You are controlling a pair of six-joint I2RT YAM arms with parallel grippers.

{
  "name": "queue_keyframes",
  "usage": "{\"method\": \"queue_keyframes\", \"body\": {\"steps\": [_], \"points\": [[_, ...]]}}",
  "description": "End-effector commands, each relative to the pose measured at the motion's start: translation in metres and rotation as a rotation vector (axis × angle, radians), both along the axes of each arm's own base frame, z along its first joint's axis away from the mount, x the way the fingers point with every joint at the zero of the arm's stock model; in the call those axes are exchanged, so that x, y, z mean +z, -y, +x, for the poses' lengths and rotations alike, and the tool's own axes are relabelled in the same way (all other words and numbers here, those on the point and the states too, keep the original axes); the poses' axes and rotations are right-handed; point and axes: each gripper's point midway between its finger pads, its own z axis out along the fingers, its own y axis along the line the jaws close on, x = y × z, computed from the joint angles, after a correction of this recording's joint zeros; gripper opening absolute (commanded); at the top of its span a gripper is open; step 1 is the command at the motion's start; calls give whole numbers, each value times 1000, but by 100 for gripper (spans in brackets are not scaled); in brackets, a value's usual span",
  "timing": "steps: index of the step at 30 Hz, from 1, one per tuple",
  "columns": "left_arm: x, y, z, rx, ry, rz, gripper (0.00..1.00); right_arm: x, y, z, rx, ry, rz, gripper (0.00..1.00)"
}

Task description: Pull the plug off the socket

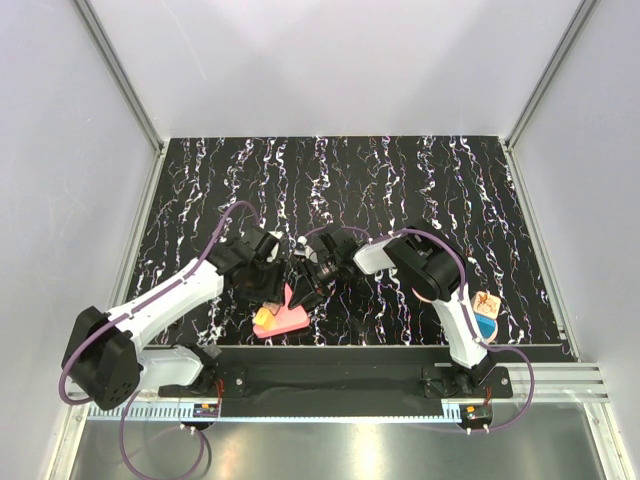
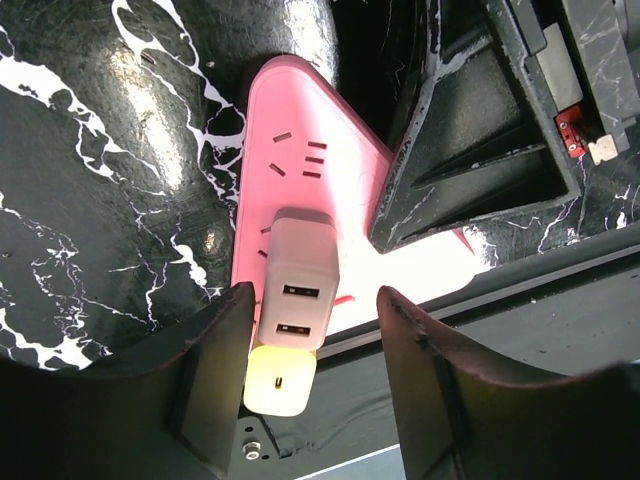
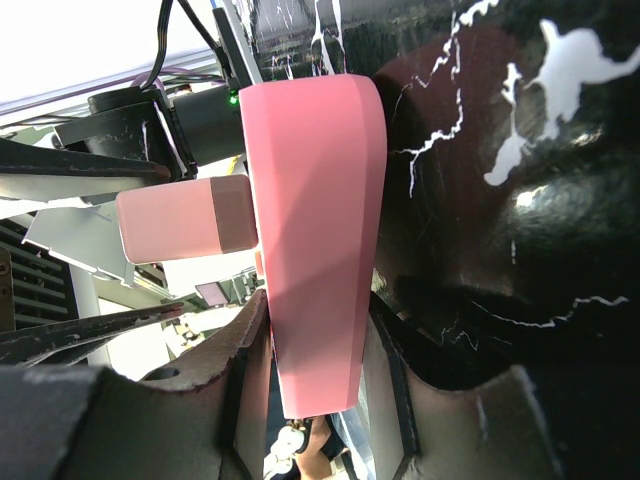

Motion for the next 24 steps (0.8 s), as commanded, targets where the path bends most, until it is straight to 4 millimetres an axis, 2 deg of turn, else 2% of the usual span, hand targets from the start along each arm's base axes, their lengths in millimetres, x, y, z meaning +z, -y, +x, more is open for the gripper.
{"method": "queue_keyframes", "body": {"steps": [1, 3, 4, 7, 9, 12, 14, 16, 19, 24], "points": [[-3, 7, 4, -15, 14, -17, 56, -37, 17, 3, -82, -25, -174, 0], [-1, 8, 5, -17, 21, -20, 52, -36, 16, 4, -85, -20, -172, 0], [-1, 9, 5, -19, 24, -24, 46, -37, 16, 4, -84, -23, -174, 0], [0, 11, 6, -18, 28, -36, 33, -36, 15, 5, -85, -22, -170, 2], [-2, 11, 6, -14, 24, -37, 28, -35, 15, 6, -85, -20, -167, 6], [-4, 11, 5, -12, 21, -38, 11, -34, 15, 6, -83, -22, -165, 11], [-3, 12, 6, -8, 28, -43, 4, -34, 14, 5, -82, -20, -162, 14], [-1, 13, 7, -8, 39, -50, 0, -34, 15, 5, -84, -20, -162, 20], [1, 14, 8, -2, 53, -66, 0, -35, 15, 4, -80, -29, -163, 31], [6, 16, 11, -1, 81, -85, 0, -33, 10, 6, -75, -32, -151, 34]]}}
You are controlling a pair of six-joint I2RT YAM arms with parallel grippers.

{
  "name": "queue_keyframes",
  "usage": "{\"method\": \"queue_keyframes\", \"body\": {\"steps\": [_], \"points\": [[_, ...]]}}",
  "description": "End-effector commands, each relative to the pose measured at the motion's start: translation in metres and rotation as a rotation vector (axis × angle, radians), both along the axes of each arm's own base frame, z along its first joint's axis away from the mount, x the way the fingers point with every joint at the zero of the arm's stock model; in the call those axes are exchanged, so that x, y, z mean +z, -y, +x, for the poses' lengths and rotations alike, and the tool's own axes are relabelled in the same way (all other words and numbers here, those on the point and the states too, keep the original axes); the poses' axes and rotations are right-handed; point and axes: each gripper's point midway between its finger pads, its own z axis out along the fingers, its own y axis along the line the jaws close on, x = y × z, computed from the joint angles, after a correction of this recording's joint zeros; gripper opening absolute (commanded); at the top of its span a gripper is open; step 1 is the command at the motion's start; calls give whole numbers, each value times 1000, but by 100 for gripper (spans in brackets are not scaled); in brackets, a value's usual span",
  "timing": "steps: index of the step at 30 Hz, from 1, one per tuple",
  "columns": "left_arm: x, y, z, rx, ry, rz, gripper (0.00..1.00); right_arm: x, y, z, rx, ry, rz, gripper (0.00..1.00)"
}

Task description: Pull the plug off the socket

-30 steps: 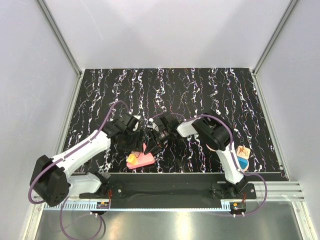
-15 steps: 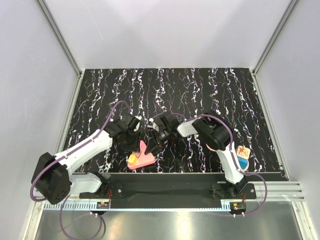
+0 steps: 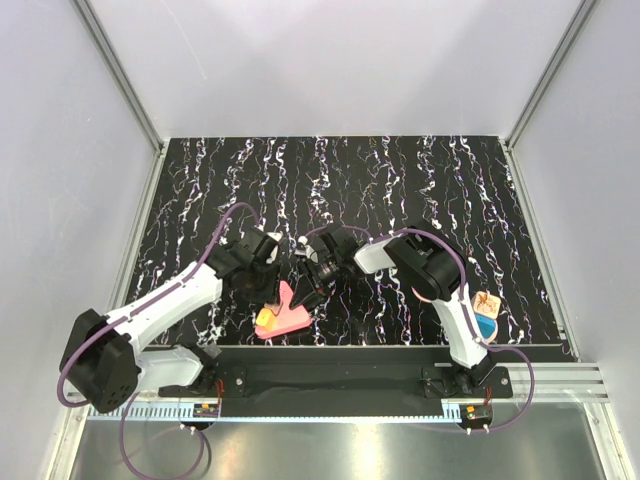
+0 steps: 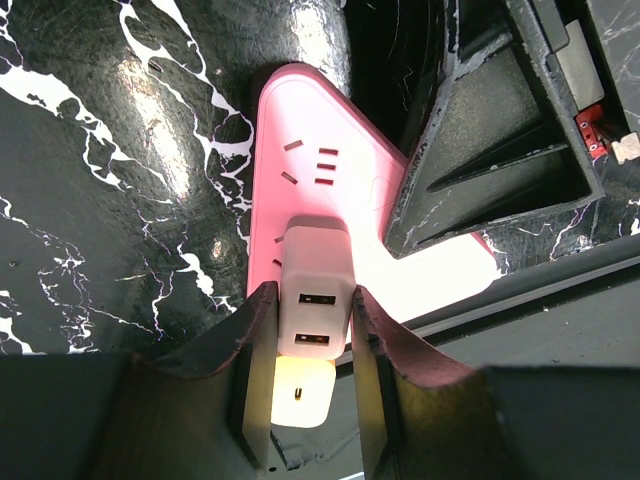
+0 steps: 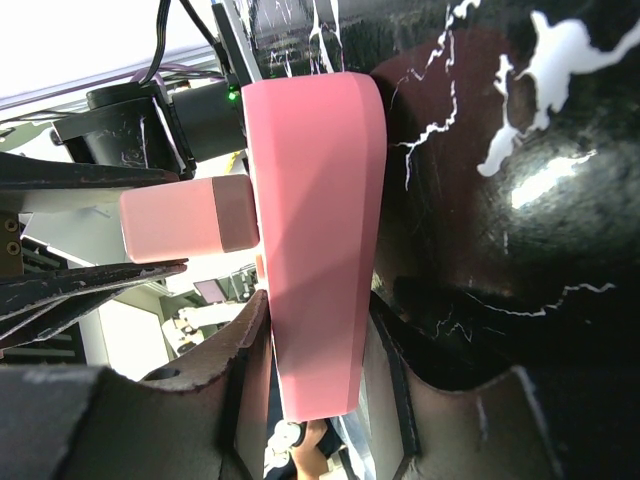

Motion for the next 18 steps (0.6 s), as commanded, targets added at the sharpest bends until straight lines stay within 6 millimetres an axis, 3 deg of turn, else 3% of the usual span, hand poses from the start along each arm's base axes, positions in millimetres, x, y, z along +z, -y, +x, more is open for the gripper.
{"method": "queue_keyframes", "body": {"steps": [1, 7, 15, 18], "points": [[12, 17, 11, 6, 63, -88, 0, -33, 7, 4, -72, -35, -151, 35], [15, 19, 13, 3, 72, -101, 0, -34, -1, -1, -53, -35, -149, 39], [21, 17, 17, 22, 119, -103, 0, -55, 3, -11, -65, -80, -226, 0], [26, 11, 22, 42, 164, -92, 0, -62, 9, -14, -74, -75, -259, 0]]}}
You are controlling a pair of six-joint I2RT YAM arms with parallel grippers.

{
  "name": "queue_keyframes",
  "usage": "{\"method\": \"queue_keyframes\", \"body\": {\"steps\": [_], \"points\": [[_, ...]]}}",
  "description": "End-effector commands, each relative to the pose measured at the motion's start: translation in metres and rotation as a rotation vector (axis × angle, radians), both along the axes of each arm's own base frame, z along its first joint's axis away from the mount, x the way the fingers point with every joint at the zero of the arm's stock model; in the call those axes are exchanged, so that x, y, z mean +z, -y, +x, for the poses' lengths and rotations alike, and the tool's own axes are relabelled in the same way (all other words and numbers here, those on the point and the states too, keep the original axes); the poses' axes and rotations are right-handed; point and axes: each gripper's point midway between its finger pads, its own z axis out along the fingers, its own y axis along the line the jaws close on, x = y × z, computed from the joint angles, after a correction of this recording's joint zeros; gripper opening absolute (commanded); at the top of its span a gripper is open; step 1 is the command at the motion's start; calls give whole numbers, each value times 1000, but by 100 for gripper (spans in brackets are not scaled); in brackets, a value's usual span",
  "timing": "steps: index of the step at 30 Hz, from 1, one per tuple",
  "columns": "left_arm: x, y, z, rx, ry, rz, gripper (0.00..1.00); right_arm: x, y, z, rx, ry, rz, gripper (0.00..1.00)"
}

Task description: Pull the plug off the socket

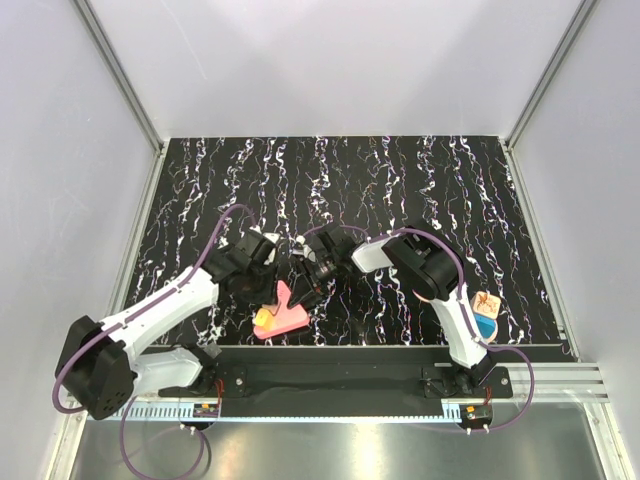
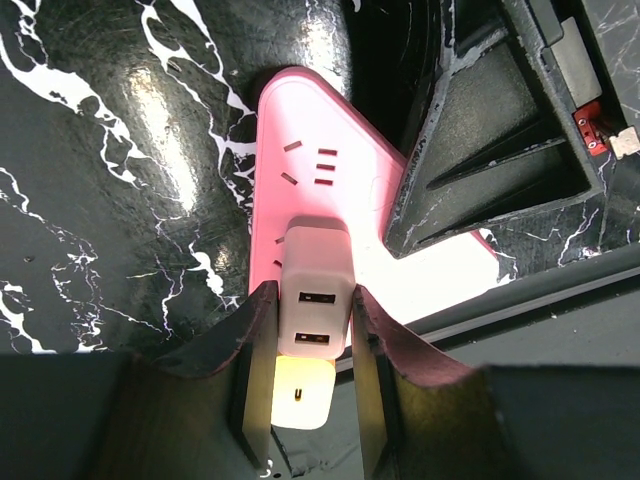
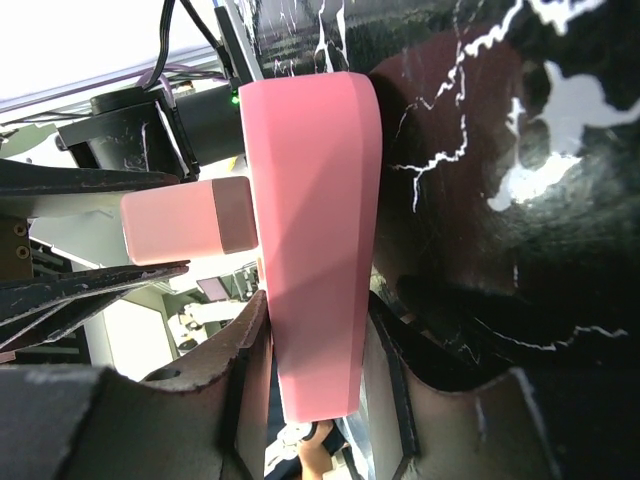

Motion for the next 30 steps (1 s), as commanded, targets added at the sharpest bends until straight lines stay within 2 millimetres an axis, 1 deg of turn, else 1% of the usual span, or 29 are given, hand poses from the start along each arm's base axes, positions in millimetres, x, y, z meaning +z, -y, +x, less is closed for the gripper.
{"method": "queue_keyframes", "body": {"steps": [1, 3, 4, 8, 12, 17, 23, 26, 30], "points": [[29, 16, 22, 30, 150, -105, 0, -65, 15, -14, -85, -60, -268, 0], [31, 12, 26, 55, 181, -103, 0, -75, 21, -17, -80, -64, -304, 0], [37, 9, 28, 76, 213, -109, 0, -80, 24, -18, -81, -71, -324, 0], [49, 9, 35, 79, 286, -136, 0, -95, 29, -22, -81, -83, -360, 0], [58, 8, 40, 78, 327, -139, 0, -95, 29, -20, -97, -69, -377, 0], [73, 8, 46, 80, 375, -149, 0, -96, 30, -20, -103, -72, -385, 0], [81, 8, 45, 85, 387, -169, 0, -92, 29, -20, -99, -62, -368, 0], [89, 3, 44, 117, 405, -178, 0, -88, 27, -19, -99, -54, -355, 0], [101, -11, 45, 197, 421, -161, 0, -85, 25, -18, -97, -54, -336, 0]]}}
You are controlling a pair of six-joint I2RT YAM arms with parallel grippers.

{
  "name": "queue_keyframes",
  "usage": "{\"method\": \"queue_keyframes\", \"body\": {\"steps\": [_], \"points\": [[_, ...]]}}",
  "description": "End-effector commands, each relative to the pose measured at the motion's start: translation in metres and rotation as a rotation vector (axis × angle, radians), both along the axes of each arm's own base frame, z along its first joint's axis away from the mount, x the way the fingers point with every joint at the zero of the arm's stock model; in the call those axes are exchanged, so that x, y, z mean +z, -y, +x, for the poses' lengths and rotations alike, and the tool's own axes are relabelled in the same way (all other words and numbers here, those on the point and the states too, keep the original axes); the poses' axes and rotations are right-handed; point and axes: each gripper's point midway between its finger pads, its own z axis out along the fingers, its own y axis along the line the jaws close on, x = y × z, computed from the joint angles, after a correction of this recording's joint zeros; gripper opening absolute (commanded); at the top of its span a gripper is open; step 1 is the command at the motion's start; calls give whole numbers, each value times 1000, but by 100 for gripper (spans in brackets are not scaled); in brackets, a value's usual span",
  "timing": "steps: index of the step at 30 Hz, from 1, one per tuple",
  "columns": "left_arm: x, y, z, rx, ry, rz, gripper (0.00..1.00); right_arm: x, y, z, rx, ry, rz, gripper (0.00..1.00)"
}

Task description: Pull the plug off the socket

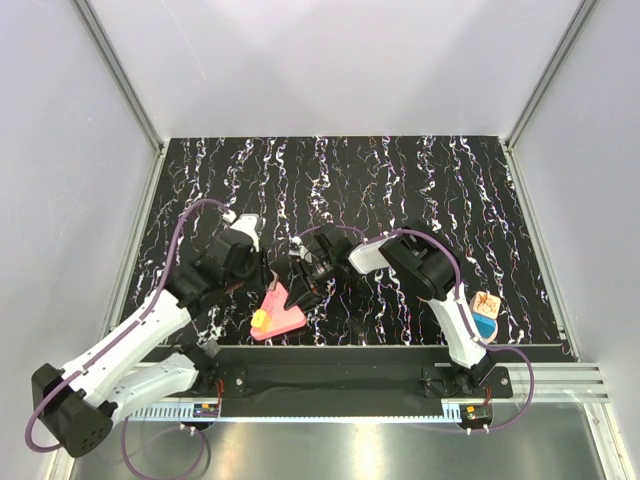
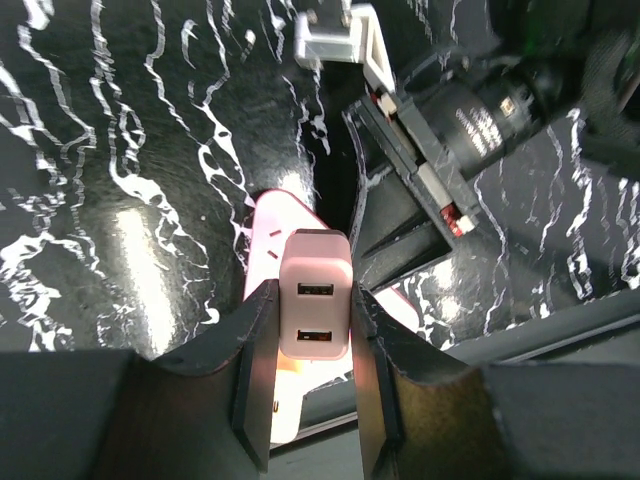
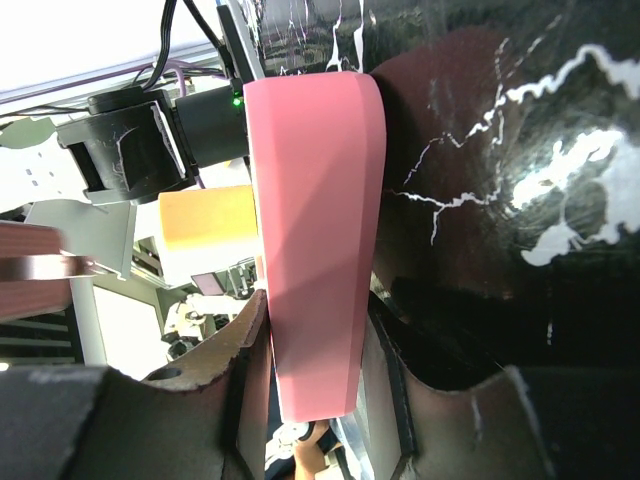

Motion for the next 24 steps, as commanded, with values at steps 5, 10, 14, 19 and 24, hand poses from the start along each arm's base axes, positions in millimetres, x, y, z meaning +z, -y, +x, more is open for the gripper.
{"method": "queue_keyframes", "body": {"steps": [5, 10, 14, 19, 24], "points": [[44, -32, 18, 215, 86, -84, 0, -79, 30, -16, -110, -62, -331, 0], [49, -82, 27, 413, 81, -195, 0, -77, 30, -16, -113, -63, -321, 0], [31, -134, 19, 675, 3, -223, 0, -75, 30, -18, -111, -63, -317, 0], [12, -167, 15, 891, -42, -333, 0, -72, 32, -18, -109, -66, -313, 0], [-16, -180, 21, 967, -131, -457, 0, -66, 32, -19, -106, -54, -301, 0]]}}
